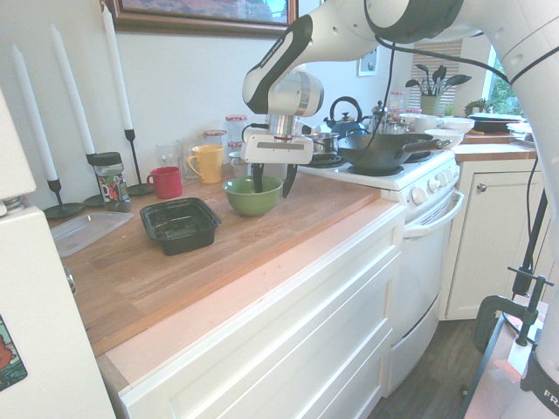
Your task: Pour the cereal into the box
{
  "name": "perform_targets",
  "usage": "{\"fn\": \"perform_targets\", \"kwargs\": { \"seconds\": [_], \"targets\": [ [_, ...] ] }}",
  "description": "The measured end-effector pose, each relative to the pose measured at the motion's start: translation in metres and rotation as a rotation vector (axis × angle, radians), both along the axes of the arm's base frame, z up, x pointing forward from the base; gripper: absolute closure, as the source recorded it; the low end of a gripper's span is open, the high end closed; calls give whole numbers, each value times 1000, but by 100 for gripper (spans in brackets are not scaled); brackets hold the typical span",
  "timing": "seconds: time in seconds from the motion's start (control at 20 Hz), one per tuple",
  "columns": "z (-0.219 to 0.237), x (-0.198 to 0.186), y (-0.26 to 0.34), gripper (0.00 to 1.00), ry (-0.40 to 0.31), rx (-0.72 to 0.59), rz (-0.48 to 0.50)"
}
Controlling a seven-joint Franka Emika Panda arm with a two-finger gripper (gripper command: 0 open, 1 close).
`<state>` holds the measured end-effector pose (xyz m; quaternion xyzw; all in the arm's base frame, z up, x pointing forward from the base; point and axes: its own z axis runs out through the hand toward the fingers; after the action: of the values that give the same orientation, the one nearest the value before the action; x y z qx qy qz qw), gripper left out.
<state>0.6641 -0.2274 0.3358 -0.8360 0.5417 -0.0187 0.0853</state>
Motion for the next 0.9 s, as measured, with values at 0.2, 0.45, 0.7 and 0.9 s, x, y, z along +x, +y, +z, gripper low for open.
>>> {"fn": "perform_targets", "kwargs": {
  "seconds": [0.2, 0.45, 0.7, 0.9],
  "targets": [
    [0, 0, 0, 100, 2, 1, 1],
    [0, 1, 2, 100, 2, 1, 3],
    [1, 0, 1, 100, 3, 1, 5],
    [9, 2, 0, 100, -5, -1, 9]
  ]
}}
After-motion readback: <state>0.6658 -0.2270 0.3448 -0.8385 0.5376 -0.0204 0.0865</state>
